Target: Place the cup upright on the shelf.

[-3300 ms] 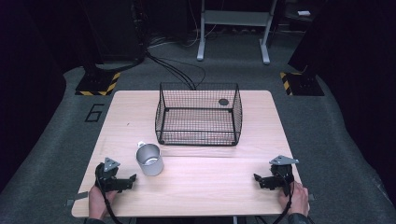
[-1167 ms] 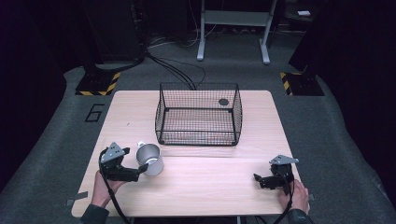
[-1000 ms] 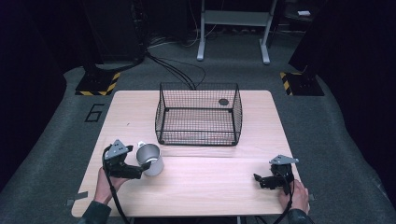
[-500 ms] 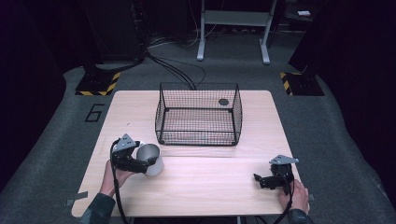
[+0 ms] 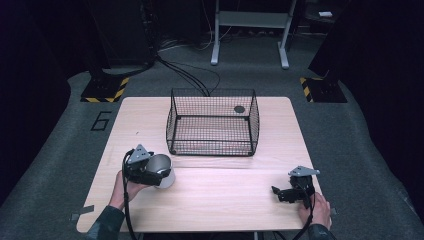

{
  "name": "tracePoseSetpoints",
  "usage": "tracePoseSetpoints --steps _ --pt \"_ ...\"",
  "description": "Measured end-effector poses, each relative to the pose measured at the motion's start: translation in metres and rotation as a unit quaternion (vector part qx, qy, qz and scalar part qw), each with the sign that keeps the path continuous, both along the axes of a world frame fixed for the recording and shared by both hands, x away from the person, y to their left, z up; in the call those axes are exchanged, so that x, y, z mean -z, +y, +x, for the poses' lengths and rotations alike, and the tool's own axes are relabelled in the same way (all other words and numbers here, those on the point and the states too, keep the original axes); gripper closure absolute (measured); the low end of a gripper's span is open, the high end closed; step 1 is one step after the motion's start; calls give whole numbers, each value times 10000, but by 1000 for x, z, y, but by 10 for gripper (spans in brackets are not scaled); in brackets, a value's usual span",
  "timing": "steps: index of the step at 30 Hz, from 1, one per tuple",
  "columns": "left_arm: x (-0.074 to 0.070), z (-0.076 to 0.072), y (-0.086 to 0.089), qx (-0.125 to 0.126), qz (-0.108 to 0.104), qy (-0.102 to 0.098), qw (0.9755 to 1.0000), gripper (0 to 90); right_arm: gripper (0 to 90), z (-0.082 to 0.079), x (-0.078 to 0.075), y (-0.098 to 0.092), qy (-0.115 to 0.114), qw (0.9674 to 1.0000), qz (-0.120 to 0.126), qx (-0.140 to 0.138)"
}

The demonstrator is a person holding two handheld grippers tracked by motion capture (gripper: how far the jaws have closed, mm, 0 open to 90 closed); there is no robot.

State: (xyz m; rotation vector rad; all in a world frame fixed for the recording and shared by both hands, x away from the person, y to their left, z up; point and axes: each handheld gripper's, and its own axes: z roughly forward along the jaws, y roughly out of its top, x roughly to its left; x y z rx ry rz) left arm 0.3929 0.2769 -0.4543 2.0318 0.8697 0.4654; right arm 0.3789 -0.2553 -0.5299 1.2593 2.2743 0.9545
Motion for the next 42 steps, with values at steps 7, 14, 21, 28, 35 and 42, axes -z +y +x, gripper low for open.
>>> tracePoseSetpoints --steps 7,14,21,28,35,42 --pt "1 -1 1 20 -24 -38 10000 64 0 0 0 0 0 10000 0 0" --pt "1 -2 2 99 -42 -111 9999 66 0 0 0 0 -1 10000 0 0" --pt "1 -3 0 172 23 -158 9997 67 0 0 0 0 -2 10000 0 -2" --pt "-5 -7 0 203 56 -246 9995 67 0 0 0 0 -2 10000 0 -4" --pt "-18 -10 3 196 -24 -306 9993 67 0 0 0 0 -1 10000 1 -4" --pt "-29 -18 -1 227 -56 -351 9991 67 0 0 0 0 1 10000 1 -2"
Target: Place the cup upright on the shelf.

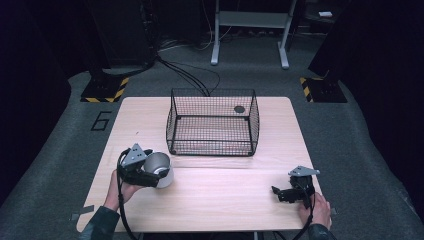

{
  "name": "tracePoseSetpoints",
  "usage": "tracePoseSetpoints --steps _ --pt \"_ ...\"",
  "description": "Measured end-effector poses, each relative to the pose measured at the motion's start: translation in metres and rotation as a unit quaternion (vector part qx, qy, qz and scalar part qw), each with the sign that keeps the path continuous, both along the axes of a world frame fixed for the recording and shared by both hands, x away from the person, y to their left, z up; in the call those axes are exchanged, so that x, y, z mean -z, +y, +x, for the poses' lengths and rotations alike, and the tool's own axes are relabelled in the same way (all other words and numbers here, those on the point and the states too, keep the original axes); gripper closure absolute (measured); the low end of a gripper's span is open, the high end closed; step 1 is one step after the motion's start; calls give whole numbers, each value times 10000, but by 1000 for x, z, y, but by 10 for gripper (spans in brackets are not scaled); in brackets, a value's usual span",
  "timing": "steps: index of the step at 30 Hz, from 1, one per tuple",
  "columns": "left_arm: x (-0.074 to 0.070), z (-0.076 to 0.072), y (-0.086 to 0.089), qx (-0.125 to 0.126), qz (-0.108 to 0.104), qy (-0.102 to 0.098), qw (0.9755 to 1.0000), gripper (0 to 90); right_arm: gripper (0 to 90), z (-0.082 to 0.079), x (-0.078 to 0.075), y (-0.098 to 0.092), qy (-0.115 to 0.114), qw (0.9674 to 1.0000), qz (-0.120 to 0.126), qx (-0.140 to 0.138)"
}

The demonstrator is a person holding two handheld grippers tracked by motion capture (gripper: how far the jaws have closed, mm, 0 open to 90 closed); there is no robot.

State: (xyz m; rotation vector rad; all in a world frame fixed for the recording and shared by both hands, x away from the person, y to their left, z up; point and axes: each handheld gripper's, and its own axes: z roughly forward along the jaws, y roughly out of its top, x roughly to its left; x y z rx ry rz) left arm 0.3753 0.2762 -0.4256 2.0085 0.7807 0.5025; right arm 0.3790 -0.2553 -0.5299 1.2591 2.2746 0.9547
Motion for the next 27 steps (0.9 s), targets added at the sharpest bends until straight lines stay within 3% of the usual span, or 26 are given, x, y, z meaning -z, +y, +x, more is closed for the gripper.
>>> tracePoseSetpoints --steps 8,10,27 --pt "-8 -1 -11 128 -85 10 9999 67 0 0 0 0 -2 10000 1 0" --pt "-10 0 -14 226 16 23 9997 67 0 0 0 0 -2 10000 0 -1" --pt "-24 1 -33 540 -27 0 9985 67 0 0 0 0 -1 10000 -1 -5"
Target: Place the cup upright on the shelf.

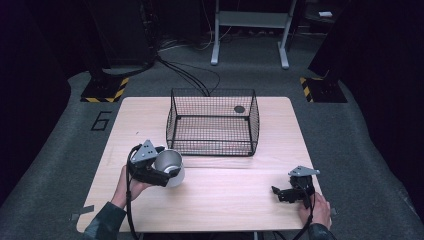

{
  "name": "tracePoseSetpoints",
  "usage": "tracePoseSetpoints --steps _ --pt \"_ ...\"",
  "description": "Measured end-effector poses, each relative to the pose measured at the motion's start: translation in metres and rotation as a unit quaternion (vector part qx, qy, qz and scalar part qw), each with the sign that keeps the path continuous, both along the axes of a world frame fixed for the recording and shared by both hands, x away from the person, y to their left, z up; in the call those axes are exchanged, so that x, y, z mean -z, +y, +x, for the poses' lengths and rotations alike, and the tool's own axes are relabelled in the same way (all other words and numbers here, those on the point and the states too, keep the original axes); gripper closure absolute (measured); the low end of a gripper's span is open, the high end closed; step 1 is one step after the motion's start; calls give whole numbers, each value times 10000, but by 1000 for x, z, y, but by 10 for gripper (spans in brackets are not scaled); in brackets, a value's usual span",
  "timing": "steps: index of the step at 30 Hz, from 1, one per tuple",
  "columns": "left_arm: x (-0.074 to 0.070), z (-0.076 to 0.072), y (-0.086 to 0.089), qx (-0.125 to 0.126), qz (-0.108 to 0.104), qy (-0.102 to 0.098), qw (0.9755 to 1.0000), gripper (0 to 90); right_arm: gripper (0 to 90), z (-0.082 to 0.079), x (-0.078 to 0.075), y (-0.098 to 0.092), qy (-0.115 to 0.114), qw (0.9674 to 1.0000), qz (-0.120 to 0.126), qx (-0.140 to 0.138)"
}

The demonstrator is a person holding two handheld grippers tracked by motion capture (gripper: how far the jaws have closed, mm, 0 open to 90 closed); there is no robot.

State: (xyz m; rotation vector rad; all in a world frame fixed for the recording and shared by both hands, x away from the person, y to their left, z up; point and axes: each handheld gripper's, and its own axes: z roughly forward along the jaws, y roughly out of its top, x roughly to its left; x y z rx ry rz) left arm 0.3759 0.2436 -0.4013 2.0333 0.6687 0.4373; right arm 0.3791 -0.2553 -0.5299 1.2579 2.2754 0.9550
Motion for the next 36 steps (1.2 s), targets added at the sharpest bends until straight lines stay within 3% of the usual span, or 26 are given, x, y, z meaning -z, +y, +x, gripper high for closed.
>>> tracePoseSetpoints --steps 19,28,36 --pt "-29 9 -26 355 -26 -98 9993 67 0 0 0 0 0 10000 0 -1" --pt "-47 21 -39 519 -46 -201 9984 67 0 0 0 0 0 10000 1 0" --pt "-57 34 -48 568 -94 -145 9982 67 0 0 0 0 -1 10000 0 -1"
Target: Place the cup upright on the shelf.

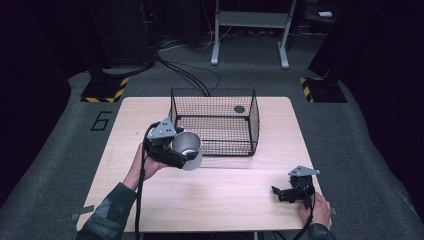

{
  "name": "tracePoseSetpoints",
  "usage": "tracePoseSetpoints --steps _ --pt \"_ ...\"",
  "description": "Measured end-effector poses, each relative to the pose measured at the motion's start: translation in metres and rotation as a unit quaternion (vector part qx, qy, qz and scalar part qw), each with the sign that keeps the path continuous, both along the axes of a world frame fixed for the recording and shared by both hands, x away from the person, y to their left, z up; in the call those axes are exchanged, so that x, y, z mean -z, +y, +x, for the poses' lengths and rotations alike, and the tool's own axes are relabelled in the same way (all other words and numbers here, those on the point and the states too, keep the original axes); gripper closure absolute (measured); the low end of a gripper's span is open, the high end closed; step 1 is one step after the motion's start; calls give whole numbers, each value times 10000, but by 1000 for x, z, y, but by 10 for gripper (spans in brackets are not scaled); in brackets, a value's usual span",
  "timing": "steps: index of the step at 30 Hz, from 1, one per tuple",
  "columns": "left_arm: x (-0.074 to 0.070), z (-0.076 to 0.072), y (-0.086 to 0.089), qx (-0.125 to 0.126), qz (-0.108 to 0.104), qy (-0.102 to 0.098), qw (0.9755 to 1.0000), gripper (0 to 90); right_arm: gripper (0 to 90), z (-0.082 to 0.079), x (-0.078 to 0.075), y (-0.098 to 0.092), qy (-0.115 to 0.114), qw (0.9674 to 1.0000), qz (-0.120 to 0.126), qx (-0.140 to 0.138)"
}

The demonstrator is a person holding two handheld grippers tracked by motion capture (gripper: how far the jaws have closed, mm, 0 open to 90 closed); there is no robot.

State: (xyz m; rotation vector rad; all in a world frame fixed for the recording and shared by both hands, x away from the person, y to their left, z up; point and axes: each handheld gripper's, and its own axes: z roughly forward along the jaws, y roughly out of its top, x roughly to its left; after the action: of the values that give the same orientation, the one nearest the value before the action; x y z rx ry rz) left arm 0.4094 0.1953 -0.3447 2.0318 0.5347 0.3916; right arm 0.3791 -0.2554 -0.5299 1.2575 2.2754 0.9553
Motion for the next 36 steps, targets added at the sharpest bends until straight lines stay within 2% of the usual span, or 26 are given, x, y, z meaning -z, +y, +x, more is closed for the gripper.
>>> tracePoseSetpoints --steps 15,25,36 --pt "-18 27 -10 -46 -107 -40 9999 67 0 0 0 0 -1 10000 0 1" --pt "-31 52 -17 -120 24 -64 9999 67 0 0 0 0 -3 10000 -2 1" --pt "-27 82 -26 -347 34 3 9994 67 0 0 0 0 -2 10000 -1 -1"
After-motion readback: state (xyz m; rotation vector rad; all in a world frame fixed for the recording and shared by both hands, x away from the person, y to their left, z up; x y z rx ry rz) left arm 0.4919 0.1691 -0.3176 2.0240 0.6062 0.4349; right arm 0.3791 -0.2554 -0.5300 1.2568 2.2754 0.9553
